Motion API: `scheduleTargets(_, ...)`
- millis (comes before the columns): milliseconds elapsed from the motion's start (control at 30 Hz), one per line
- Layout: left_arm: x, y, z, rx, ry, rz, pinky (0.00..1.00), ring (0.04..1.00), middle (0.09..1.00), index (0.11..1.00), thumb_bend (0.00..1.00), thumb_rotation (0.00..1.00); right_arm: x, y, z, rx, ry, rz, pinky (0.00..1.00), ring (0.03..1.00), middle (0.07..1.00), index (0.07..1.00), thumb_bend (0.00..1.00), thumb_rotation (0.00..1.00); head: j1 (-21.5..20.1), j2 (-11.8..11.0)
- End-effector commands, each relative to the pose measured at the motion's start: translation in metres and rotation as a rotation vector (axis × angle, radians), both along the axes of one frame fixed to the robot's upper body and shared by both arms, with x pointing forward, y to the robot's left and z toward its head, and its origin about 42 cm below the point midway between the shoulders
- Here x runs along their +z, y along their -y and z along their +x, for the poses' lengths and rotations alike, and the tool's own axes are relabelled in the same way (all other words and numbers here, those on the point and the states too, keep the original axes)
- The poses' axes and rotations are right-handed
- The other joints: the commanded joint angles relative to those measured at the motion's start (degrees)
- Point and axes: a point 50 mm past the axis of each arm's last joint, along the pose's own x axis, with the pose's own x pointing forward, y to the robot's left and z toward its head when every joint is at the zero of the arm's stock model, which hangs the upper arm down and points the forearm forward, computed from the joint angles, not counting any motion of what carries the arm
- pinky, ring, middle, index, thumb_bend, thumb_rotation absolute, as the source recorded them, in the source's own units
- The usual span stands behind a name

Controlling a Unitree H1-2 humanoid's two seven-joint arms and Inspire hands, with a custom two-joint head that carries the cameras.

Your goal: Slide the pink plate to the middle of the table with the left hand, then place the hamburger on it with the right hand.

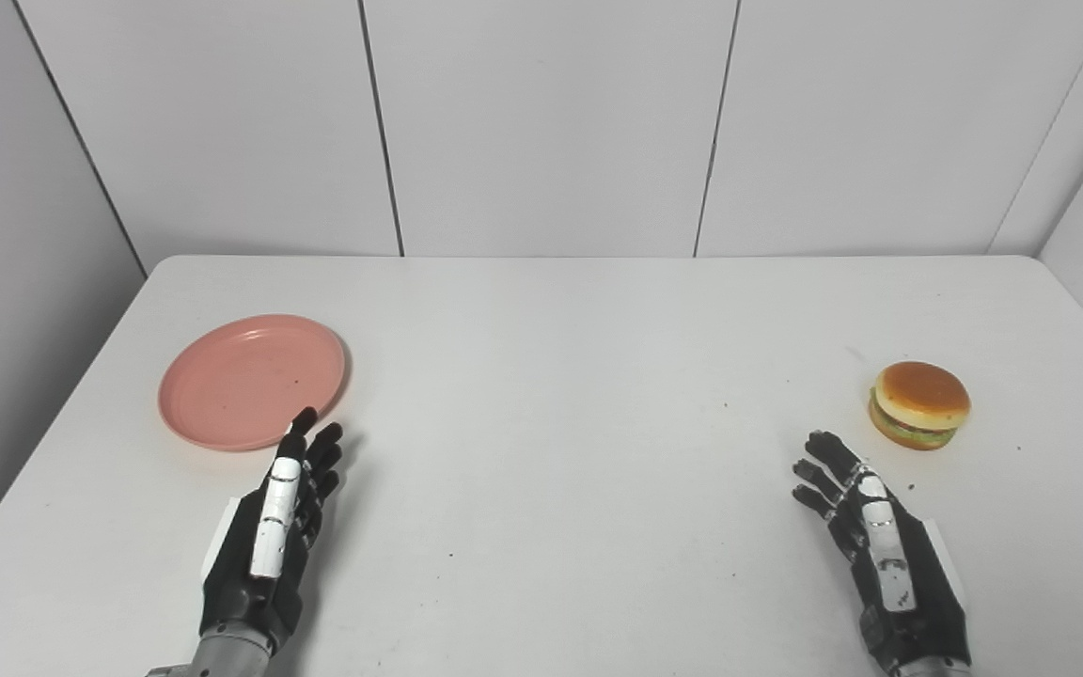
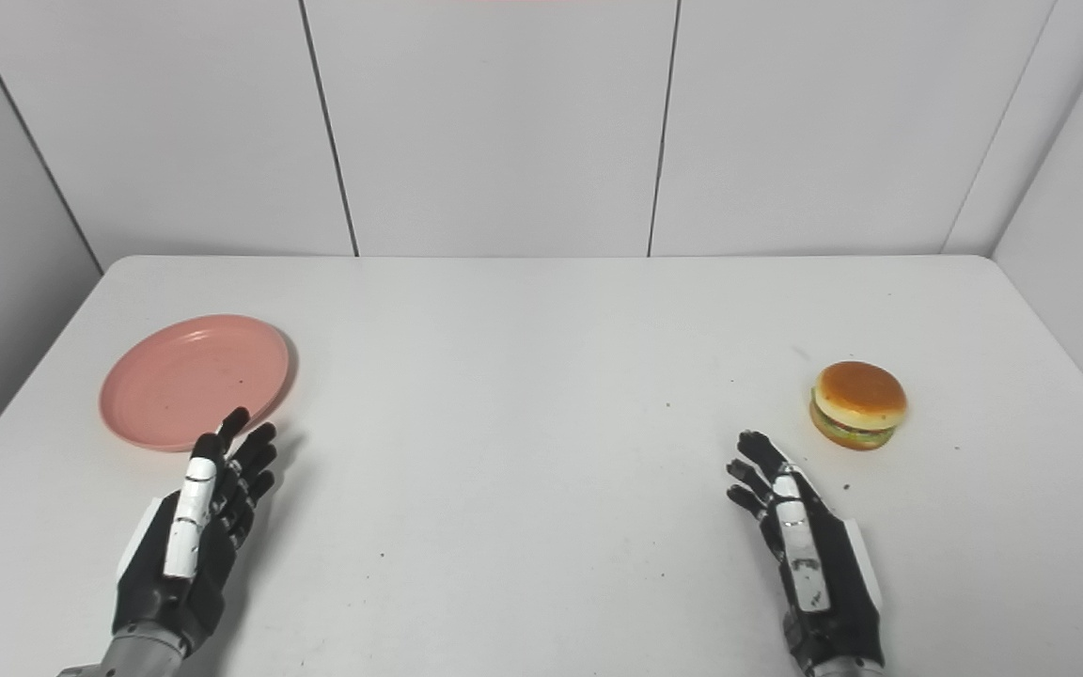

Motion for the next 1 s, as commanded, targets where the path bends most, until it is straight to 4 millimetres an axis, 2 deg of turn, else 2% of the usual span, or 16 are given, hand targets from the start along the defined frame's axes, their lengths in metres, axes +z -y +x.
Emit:
scheduleTargets(0,-0.007,-0.013,-0.028,0.001,-0.051,0.044,1.00,0.975,0.944,0.951,0.69,0.92,-0.001,-0.001,0.002,-0.028,0.032,0.019,0.86,0.871,0.889,0.838,0.86,0.89,0.0,0.0)
scheduleTargets(367,-0.008,-0.012,-0.027,-0.006,-0.057,0.045,1.00,0.976,0.941,0.956,0.68,0.92,-0.003,0.000,0.003,-0.013,0.072,0.015,0.85,0.876,0.889,0.837,0.89,0.90,0.1,-0.1)
scheduleTargets(600,-0.007,-0.012,-0.028,-0.012,-0.060,0.049,1.00,0.979,0.946,0.958,0.69,0.92,-0.004,0.000,0.003,-0.005,0.070,0.009,0.88,0.895,0.910,0.855,0.88,0.92,0.1,-0.1)
scheduleTargets(833,-0.013,-0.006,-0.026,-0.019,-0.070,0.047,1.00,0.981,0.947,0.964,0.68,0.92,-0.010,0.006,0.004,-0.001,0.049,0.007,0.90,0.893,0.907,0.855,0.86,0.92,2.6,-2.1)
scheduleTargets(867,-0.014,-0.004,-0.025,-0.021,-0.071,0.048,1.00,0.979,0.945,0.965,0.68,0.92,-0.011,0.008,0.005,0.000,0.047,0.008,0.90,0.892,0.907,0.855,0.86,0.92,3.9,-3.0)
scheduleTargets(933,-0.016,-0.002,-0.025,-0.023,-0.071,0.049,1.00,0.979,0.945,0.965,0.68,0.92,-0.013,0.010,0.005,0.000,0.046,0.009,0.90,0.892,0.906,0.855,0.86,0.92,3.9,-3.0)
scheduleTargets(967,-0.019,0.002,-0.024,-0.026,-0.073,0.054,1.00,0.979,0.945,0.965,0.68,0.92,-0.016,0.014,0.006,0.003,0.042,0.013,0.90,0.892,0.906,0.855,0.86,0.92,7.0,-5.2)
